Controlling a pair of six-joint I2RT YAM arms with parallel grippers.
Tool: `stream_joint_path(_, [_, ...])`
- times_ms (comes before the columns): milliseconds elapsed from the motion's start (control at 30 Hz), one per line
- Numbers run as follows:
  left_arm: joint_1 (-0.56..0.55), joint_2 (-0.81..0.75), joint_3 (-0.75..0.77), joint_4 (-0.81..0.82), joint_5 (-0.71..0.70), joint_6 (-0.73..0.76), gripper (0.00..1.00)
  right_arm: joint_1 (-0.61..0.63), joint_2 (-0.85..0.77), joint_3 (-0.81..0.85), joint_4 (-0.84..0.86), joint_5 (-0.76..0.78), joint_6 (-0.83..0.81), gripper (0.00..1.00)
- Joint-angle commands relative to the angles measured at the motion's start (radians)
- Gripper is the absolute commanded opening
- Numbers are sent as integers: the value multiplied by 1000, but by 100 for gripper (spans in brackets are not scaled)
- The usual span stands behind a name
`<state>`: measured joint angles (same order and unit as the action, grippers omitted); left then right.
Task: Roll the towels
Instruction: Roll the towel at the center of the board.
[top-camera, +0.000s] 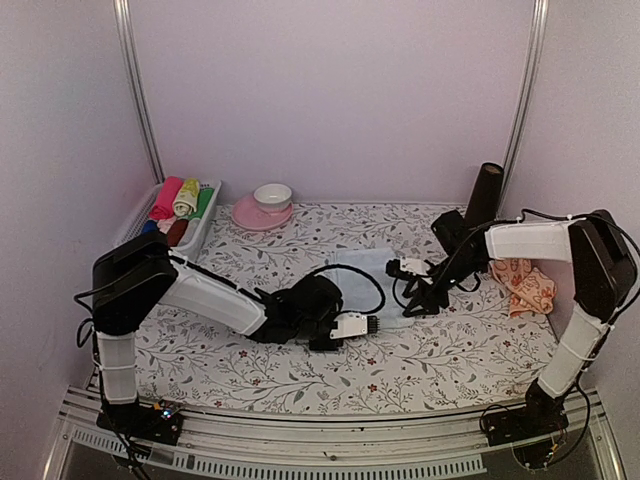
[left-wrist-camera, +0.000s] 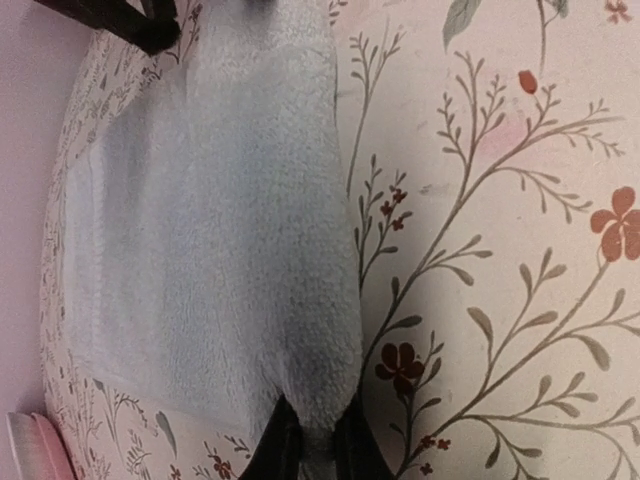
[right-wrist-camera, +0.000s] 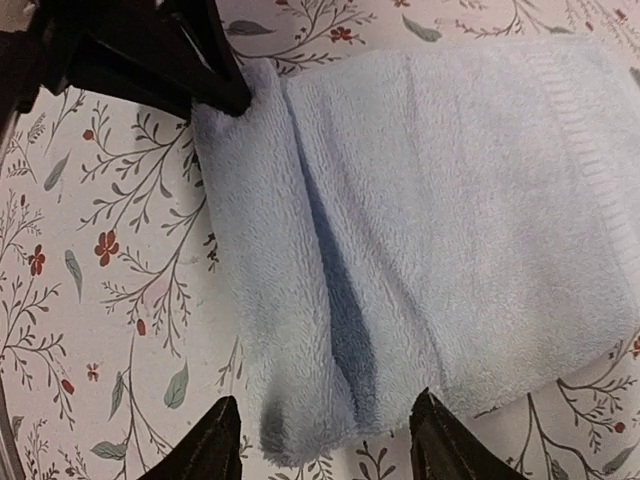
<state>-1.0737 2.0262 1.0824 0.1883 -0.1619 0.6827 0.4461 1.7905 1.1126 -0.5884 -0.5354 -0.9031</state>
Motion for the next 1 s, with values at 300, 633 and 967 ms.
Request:
stream_joint_path(300, [139, -5, 106, -252, 410, -198, 3, 80, -358, -330, 278, -49, -305, 72])
stream_joint_path(633, [200, 49, 188, -355, 579, -253, 6, 186, -229, -357, 477, 160, -212, 69])
stream_joint_path(967, [224, 73, 220, -394, 651, -263, 7, 234, -162, -377, 581, 310, -189, 57])
